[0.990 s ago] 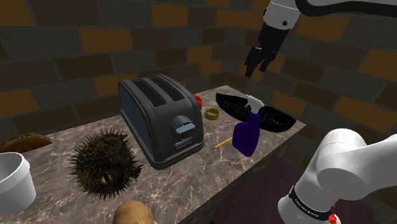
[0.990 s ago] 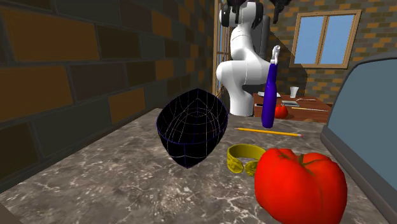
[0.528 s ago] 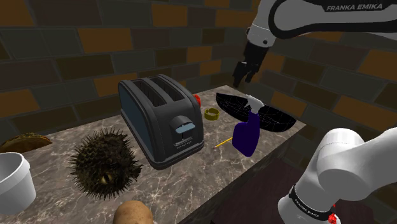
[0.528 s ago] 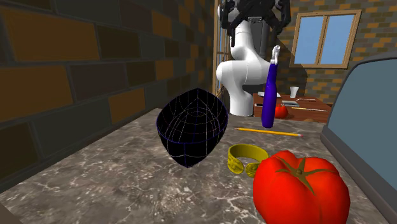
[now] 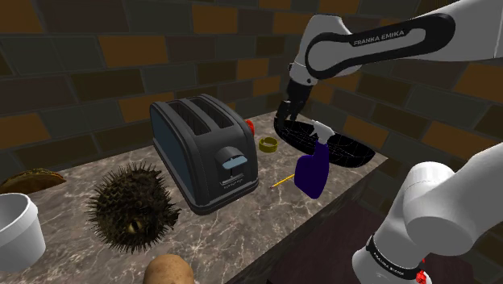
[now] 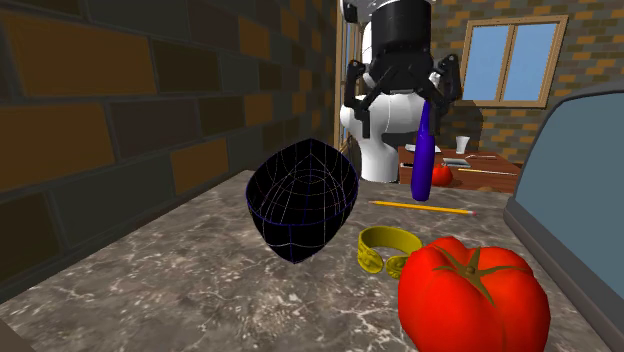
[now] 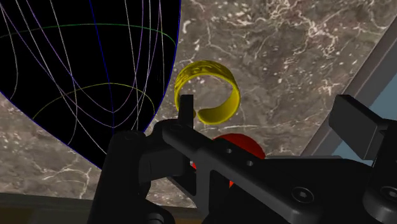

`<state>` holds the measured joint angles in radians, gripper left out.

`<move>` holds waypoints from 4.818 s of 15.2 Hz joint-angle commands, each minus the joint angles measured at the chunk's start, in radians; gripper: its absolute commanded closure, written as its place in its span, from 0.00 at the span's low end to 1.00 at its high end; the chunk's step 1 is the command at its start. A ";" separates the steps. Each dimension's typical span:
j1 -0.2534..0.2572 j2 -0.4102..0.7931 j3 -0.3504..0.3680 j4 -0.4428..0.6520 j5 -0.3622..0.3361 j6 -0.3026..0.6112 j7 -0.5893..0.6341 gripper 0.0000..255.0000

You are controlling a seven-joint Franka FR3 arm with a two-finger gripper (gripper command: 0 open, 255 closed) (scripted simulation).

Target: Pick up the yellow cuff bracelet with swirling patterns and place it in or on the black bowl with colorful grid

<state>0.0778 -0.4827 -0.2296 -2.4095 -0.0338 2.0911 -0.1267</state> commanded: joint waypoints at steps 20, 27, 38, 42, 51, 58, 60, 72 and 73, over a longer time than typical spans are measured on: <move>0.089 0.360 -0.086 0.015 0.185 0.299 -0.224 0.00; 0.089 0.358 -0.085 0.013 0.184 0.299 -0.222 1.00; 0.083 0.313 -0.079 0.054 0.155 0.217 -0.194 1.00; 0.080 0.286 -0.075 0.084 0.140 0.162 -0.178 1.00; 0.076 0.241 -0.066 0.165 0.116 0.040 -0.149 1.00; 0.075 0.219 -0.061 0.239 0.106 -0.054 -0.132 1.00; 0.075 0.215 -0.059 0.262 0.104 -0.081 -0.128 1.00; 0.005 0.016 -0.114 0.165 0.032 -0.183 -0.205 1.00; -0.007 -0.009 -0.123 0.148 0.022 -0.192 -0.218 1.00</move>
<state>0.0810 -0.4676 -0.3454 -2.2460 -0.0022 1.9085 -0.3331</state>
